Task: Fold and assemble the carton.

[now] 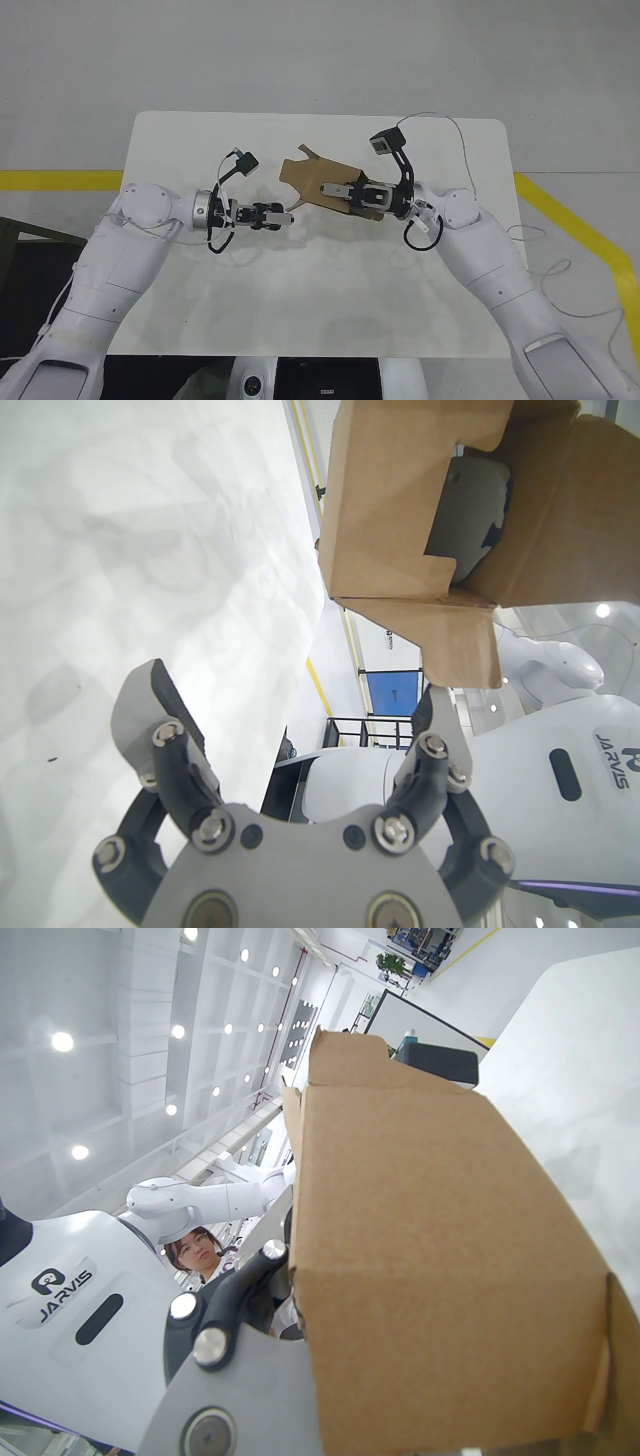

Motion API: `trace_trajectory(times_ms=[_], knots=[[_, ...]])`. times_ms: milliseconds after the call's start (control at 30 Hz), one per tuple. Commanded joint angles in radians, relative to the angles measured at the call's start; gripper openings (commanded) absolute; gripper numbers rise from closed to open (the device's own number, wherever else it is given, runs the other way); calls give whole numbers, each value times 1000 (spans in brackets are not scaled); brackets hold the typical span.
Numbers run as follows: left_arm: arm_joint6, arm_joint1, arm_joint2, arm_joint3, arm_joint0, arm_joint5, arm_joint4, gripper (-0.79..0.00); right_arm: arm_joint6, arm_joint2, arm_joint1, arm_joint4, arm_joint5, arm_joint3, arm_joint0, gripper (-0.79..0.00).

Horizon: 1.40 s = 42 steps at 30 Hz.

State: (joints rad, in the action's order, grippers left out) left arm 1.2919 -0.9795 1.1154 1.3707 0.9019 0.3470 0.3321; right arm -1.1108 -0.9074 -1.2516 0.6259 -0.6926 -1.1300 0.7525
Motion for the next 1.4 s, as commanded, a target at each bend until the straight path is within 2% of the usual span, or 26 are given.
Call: trace_trajectory(times_ms=[0,300,900,1367], knots=[[-2,1,2,-4,0,-1,4,0,-3,3,-2,-14,6,5,-4,-785],[-11,1,6,-17,-5,-3,11,0,-78,38,-12,-30,61,3,-20,-785],[5,0,-13,-2,-5,-5,15,0,-89,67,-29,-32,72,3,-36,-785],[-42,9,39,-56,-10,-2,31,0,-141,35,-10,-48,124,8,-13,-785]])
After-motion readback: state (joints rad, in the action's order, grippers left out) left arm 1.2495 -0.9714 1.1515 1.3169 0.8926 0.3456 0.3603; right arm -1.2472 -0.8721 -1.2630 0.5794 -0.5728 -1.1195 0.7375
